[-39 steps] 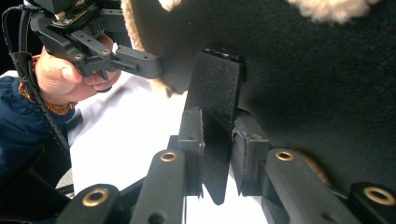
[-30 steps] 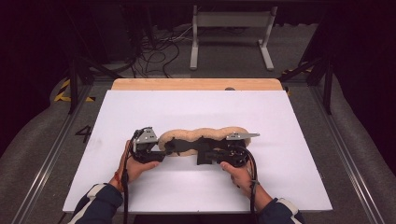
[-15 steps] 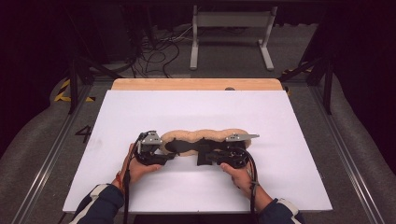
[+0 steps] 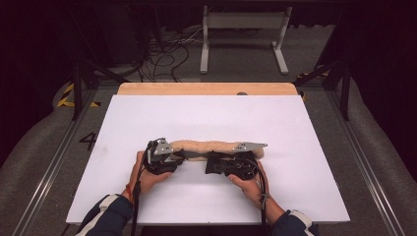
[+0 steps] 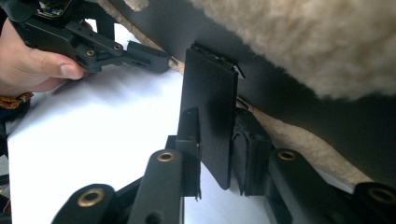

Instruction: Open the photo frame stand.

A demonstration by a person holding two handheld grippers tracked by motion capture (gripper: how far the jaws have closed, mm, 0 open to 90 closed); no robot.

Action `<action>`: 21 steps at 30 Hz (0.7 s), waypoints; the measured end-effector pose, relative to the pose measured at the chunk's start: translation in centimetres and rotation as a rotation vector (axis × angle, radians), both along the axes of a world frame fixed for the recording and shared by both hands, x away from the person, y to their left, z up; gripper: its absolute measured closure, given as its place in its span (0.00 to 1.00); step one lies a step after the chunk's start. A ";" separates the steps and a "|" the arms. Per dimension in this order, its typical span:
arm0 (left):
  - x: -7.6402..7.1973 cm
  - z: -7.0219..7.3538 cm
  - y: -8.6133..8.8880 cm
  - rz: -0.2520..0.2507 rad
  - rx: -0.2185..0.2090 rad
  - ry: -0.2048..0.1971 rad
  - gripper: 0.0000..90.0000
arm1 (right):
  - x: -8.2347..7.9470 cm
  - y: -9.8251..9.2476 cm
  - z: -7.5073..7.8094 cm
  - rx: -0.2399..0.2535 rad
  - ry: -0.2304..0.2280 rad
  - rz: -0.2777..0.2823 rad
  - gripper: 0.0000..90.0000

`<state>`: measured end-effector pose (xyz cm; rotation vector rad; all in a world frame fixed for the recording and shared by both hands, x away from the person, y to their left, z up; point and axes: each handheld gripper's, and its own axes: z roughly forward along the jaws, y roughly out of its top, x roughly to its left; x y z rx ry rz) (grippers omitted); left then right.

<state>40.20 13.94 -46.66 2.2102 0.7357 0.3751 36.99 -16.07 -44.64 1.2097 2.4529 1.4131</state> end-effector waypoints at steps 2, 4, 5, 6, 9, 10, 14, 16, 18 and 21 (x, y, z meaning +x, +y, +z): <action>0.0 0.0 0.1 -0.002 -0.003 0.010 0.61 | -0.2 0.0 0.1 -0.007 -0.008 0.002 0.80; -0.1 0.0 0.2 -0.007 -0.001 0.011 0.62 | -0.3 0.0 0.2 -0.016 -0.016 0.005 0.78; -0.2 0.0 0.2 -0.013 -0.003 0.014 0.63 | -0.4 0.0 0.3 -0.024 -0.018 0.006 0.77; -0.3 0.1 0.3 -0.016 0.003 0.009 0.63 | -0.6 0.0 0.4 -0.030 -0.024 0.011 0.75; -0.6 0.2 0.5 -0.021 0.000 0.014 0.64 | -1.2 -0.2 1.4 -0.046 -0.057 0.008 0.73; -0.7 0.2 0.6 -0.021 0.002 0.018 0.64 | -1.4 -0.4 1.8 -0.043 -0.068 0.013 0.73; -0.9 0.4 0.8 -0.027 0.005 0.012 0.64 | -2.2 -0.6 2.2 -0.072 -0.092 0.032 0.73; -1.2 0.4 1.0 -0.024 -0.005 -0.001 0.64 | -2.6 -0.8 2.4 -0.101 -0.113 0.037 0.74; -1.4 0.6 1.4 -0.024 -0.006 -0.010 0.65 | -2.9 -1.0 2.6 -0.112 -0.125 0.046 0.76; -1.6 0.7 1.8 -0.025 -0.013 -0.014 0.65 | -3.2 -1.5 2.8 -0.121 -0.136 0.044 0.79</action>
